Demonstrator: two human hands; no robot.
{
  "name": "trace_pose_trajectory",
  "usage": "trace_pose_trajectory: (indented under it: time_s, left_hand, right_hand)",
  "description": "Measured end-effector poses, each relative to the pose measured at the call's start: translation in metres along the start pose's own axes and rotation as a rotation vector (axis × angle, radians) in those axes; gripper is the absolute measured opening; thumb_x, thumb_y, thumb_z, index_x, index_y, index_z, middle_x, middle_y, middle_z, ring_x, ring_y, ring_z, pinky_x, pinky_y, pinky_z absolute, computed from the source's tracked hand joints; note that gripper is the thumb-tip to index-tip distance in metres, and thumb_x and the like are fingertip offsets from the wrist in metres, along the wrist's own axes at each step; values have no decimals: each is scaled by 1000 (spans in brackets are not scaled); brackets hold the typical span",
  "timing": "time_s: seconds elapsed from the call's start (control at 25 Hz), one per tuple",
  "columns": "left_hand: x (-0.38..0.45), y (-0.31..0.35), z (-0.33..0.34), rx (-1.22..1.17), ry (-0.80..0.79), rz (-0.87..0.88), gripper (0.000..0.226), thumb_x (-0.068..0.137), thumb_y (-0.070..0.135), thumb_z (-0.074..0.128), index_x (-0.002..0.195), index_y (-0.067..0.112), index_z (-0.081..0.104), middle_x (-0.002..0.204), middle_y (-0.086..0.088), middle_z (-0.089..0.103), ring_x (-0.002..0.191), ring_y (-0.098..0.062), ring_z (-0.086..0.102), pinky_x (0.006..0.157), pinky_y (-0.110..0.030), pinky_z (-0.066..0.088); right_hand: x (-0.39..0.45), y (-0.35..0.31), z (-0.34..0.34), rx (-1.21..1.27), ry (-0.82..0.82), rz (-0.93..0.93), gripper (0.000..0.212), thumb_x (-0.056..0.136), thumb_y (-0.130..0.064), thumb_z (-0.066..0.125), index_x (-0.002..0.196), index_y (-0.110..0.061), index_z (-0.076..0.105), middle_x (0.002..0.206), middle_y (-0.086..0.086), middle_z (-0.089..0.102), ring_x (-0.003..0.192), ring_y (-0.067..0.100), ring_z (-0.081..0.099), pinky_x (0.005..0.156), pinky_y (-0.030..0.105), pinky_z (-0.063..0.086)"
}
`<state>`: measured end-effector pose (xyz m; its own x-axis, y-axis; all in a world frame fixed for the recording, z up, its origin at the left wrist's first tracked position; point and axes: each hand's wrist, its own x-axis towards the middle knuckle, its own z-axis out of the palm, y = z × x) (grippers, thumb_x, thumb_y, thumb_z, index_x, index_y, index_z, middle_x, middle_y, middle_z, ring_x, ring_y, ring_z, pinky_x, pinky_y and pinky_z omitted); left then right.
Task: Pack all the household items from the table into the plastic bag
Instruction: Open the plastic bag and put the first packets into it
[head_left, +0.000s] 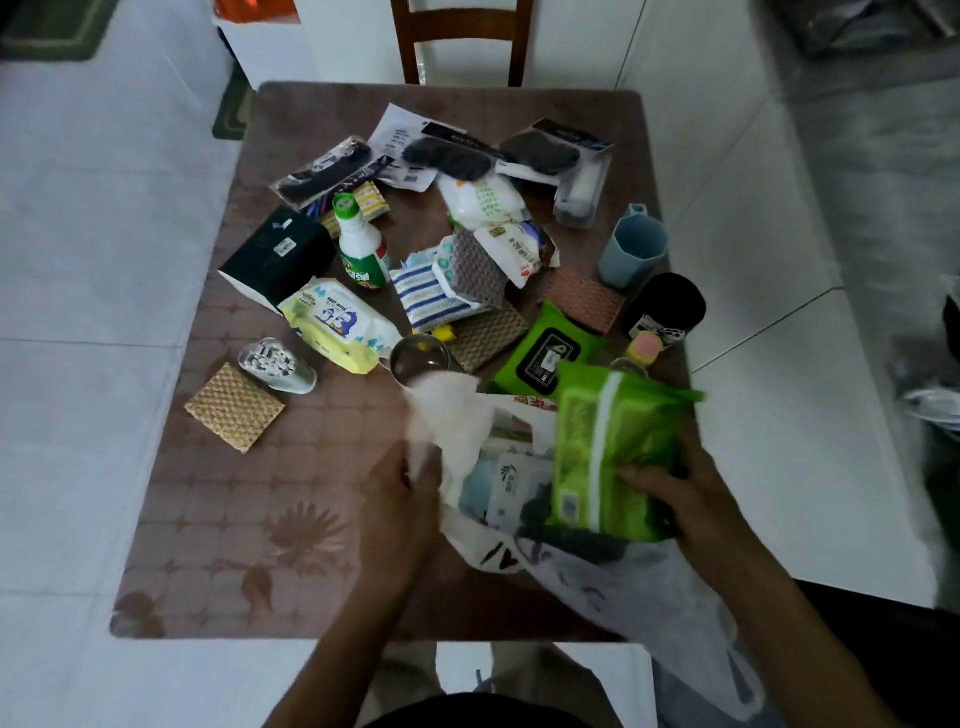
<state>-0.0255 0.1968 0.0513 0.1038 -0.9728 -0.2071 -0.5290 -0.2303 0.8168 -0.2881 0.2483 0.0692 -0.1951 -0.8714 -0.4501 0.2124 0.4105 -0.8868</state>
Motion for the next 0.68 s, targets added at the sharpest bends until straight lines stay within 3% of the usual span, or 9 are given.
trace_pose_trajectory:
  time_s: [0.04,0.12,0.24,0.36,0.44,0.52,0.6,0.68]
  left_hand:
    - [4,-1,-9,-151,42,-57,24,96,25,55,76,27,66,63,-1,66,56,-14,60,48,-19,45]
    - [9,1,-29,-363,23,-66,36,100,28,47,71,26,68,51,-4,57,47,-10,52,44,-17,40]
    - [4,13,-43,-537,-104,61,35,101,37,40,86,18,65,46,-5,38,41,-15,44,42,-20,39]
    - [-4,20,-45,-543,-220,184,35,103,33,35,111,14,63,56,-4,52,35,-12,35,40,-18,32]
    - [-7,21,-45,-455,-266,224,33,101,33,35,116,19,61,75,-8,65,38,-5,39,42,-15,33]
    - [-8,21,-46,-353,-274,239,30,100,37,37,112,24,61,79,2,68,44,-3,45,47,-13,36]
    - [-8,23,-46,-259,-267,268,30,98,45,38,107,28,61,68,13,63,48,-4,51,46,-15,40]
    - [-7,26,-44,-186,-236,280,39,94,53,39,102,21,60,65,4,56,54,-8,53,47,-27,47]
  right_hand:
    - [3,-1,7,-161,-78,-31,68,59,-12,87,113,-46,64,109,-16,71,101,10,67,75,22,56]
    - [15,2,30,-518,-299,-92,63,61,-28,85,111,-57,60,110,-26,68,102,-1,63,79,14,51]
    - [40,29,77,-1100,-547,-209,56,69,-43,71,122,-41,53,115,-13,65,100,9,62,79,23,47]
    - [51,60,101,-1367,-652,-294,30,85,-33,65,113,-26,56,116,1,64,101,22,61,80,27,40]
    - [52,66,89,-1516,-621,-263,28,91,-33,59,115,-20,61,124,4,56,104,25,59,84,31,45]
    - [43,61,78,-1706,-573,-287,32,95,-33,53,123,-19,61,129,5,52,108,29,56,85,36,45]
    - [23,56,72,-1669,-470,-511,28,94,-24,55,120,-16,63,124,8,60,106,31,58,86,39,48]
    - [2,48,58,-1492,-184,-775,28,91,-21,59,118,-16,64,118,8,65,106,28,59,91,42,49]
